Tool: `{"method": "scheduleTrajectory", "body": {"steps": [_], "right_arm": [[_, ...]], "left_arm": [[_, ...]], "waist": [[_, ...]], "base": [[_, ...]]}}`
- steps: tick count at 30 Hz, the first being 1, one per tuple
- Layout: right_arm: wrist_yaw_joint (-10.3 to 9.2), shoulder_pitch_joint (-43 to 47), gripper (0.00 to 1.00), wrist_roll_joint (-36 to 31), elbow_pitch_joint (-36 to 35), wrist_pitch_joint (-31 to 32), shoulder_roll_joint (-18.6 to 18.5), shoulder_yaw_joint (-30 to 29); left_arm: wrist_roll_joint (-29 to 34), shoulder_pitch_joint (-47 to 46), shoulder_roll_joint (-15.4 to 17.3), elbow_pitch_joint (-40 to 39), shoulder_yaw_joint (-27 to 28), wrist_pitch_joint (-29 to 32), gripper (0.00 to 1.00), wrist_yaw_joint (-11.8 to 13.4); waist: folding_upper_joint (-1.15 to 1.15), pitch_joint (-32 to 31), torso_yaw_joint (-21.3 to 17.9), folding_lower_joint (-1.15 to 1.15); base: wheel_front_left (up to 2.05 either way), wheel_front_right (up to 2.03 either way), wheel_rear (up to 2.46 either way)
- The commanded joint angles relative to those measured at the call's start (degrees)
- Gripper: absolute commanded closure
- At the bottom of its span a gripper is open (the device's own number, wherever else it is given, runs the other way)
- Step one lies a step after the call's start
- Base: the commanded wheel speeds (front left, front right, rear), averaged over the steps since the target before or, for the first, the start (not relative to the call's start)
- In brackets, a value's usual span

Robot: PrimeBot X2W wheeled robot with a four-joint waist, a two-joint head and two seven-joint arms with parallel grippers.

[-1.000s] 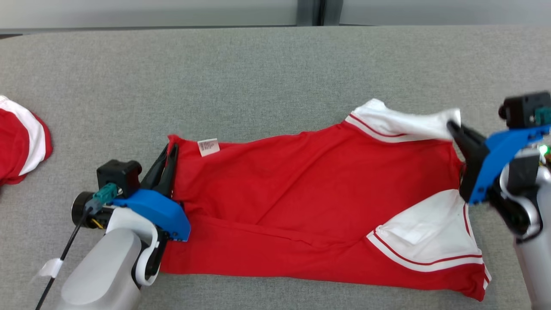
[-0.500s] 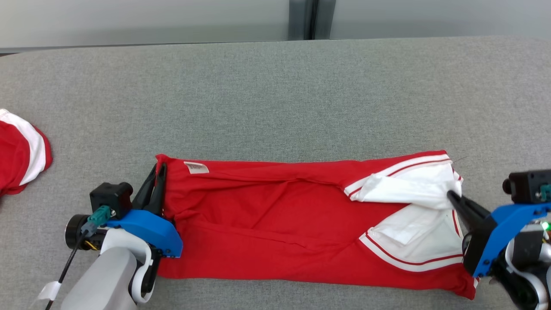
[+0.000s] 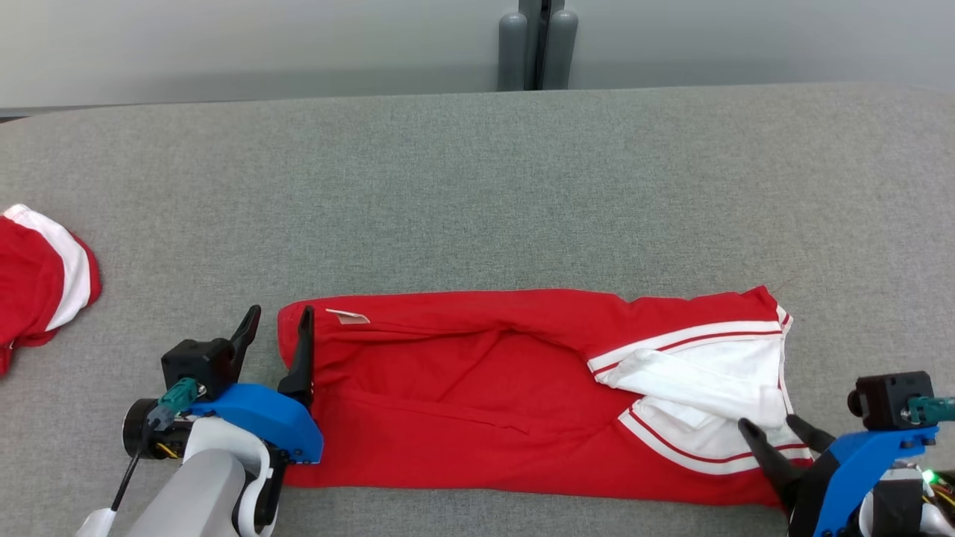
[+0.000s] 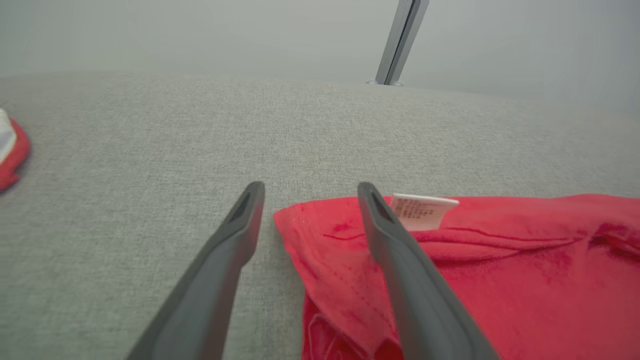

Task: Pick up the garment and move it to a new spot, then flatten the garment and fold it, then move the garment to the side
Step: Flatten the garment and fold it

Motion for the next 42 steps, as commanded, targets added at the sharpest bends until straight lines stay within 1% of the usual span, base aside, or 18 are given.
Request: {"method": "scheduleTrajectory", "body": {"steps": [1, 5, 9, 14, 19, 21, 23, 26, 29, 33, 39, 42], "right_arm": [[0.01, 1.4, 0.00, -0.3, 0.1, 0.7, 0.4, -0.3], [0.01, 3.4, 0.00, -1.0, -0.8, 2.0, 0.8, -0.6], [0.01, 4.2, 0.00, -1.2, -2.3, 0.4, 1.7, -2.3], [0.01, 4.0, 0.00, -2.5, -2.6, -2.7, 4.0, -6.6], [0.01, 1.1, 0.00, -2.9, 0.1, -4.3, 5.4, -10.1], [0.02, -0.7, 0.00, -3.3, 2.3, -5.3, 5.6, -11.3], [0.01, -2.5, 0.00, -2.3, 5.6, -6.9, 5.7, -11.7], [0.02, -5.2, 0.00, -2.5, 10.5, -9.3, 5.7, -11.3], [0.02, -7.7, 0.00, -4.0, 15.5, -11.5, 5.6, -11.0], [0.01, -11.0, 0.00, -5.1, 21.3, -13.5, 5.6, -10.5], [0.02, -14.6, 0.00, -8.3, 29.3, -13.4, 5.6, -11.7], [0.01, -15.7, 0.00, -8.6, 32.6, -13.8, 5.6, -12.2]], "left_arm": [[-0.2, 0.8, -0.3, -0.4, 1.0, -0.2, 0.00, 0.3], [-0.4, 2.9, -1.4, -3.5, 5.0, -0.2, 0.00, 0.5], [0.1, 6.5, -3.1, -7.8, 10.1, -0.2, 0.00, 0.3], [3.4, 10.9, -5.5, -13.3, 15.4, -0.2, 0.00, -0.1], [7.7, 14.7, -7.4, -17.7, 18.5, -0.2, 0.00, -0.7], [9.7, 15.7, -7.6, -19.1, 19.0, -0.2, 0.00, -1.4], [11.6, 16.5, -7.6, -19.9, 18.6, -0.2, 0.00, -2.2], [14.1, 16.9, -7.0, -20.0, 17.6, -0.2, 0.00, -3.1], [15.7, 16.9, -6.4, -20.0, 17.3, -0.2, 0.00, -2.9], [16.0, 17.3, -5.9, -19.9, 17.6, -0.2, 0.00, -2.7], [14.9, 17.4, -6.3, -19.5, 17.7, -0.2, 0.00, -2.8], [14.9, 17.2, -6.7, -19.2, 17.3, -0.2, 0.00, -2.7]], "waist": [[0.01, -0.4, 0.0, 0.00], [0.01, -1.9, 0.3, 0.00], [0.01, -3.4, 0.6, 0.00], [0.01, -5.6, 1.3, 0.00], [0.01, -7.3, 1.4, 0.00], [0.01, -7.6, 1.4, 0.00], [0.01, -7.8, 1.4, 0.00], [0.01, -8.0, 1.7, 0.00], [0.01, -7.9, 2.0, 0.00], [0.01, -7.7, 2.2, 0.00], [0.01, -7.0, 3.2, 0.00], [0.01, -6.6, 3.9, 0.00]], "base": [[0.00, 0.00, 0.00], [0.00, 0.00, 0.00], [0.00, 0.00, 0.00], [0.00, 0.00, 0.00], [0.00, 0.00, 0.00], [0.00, 0.00, 0.00], [0.00, 0.00, 0.00], [0.00, 0.00, 0.00], [0.00, 0.00, 0.00], [0.00, 0.00, 0.00], [0.00, 0.00, 0.00], [0.00, 0.00, 0.00]]}}
